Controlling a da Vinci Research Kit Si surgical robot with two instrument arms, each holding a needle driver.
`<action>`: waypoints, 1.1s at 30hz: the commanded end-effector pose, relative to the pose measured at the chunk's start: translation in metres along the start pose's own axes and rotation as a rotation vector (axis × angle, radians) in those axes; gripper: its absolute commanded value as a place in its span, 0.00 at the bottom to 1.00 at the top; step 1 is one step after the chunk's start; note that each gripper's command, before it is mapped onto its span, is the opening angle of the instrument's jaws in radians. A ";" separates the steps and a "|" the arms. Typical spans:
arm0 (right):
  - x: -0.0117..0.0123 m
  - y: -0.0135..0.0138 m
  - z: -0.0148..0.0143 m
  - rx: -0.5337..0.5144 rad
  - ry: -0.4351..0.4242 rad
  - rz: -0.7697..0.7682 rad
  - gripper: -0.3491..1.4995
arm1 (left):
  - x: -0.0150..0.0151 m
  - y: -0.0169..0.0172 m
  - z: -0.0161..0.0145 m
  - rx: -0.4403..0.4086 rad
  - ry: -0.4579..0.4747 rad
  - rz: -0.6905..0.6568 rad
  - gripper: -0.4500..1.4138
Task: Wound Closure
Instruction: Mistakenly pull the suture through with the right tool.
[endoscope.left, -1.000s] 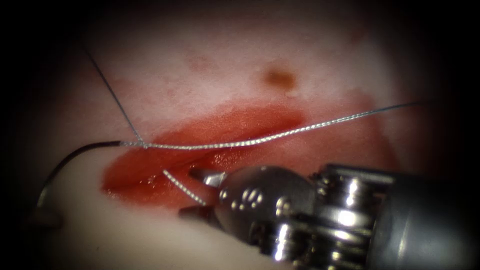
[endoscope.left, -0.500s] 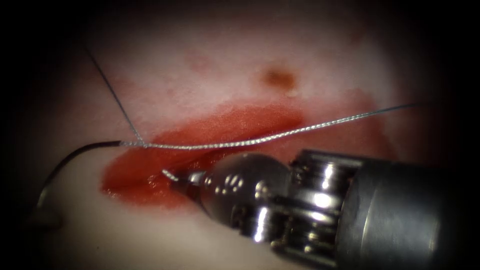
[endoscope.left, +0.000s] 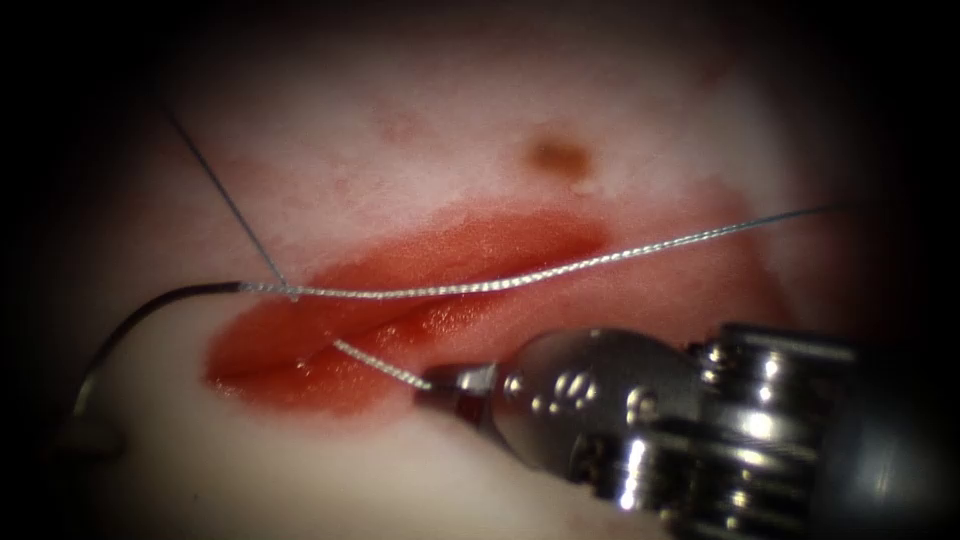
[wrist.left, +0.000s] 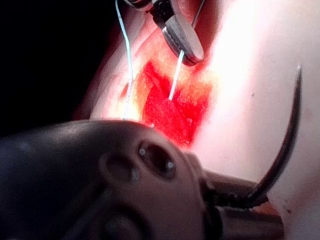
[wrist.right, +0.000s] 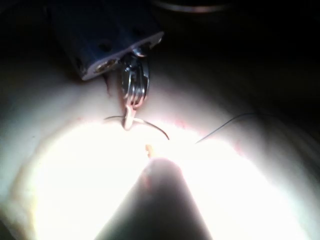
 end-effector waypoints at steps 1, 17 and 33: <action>-0.0002 0.0004 -0.0009 0.012 -0.013 0.006 0.00 | -0.0007 -0.0007 -0.0005 0.004 -0.004 0.001 0.00; -0.0142 0.0009 -0.0100 -0.068 -0.094 0.198 0.00 | -0.0008 -0.0007 -0.0007 0.004 -0.002 0.008 0.00; -0.0226 0.0013 -0.0155 -0.123 -0.191 0.301 0.00 | -0.0008 -0.0006 -0.0007 0.004 -0.002 0.008 0.00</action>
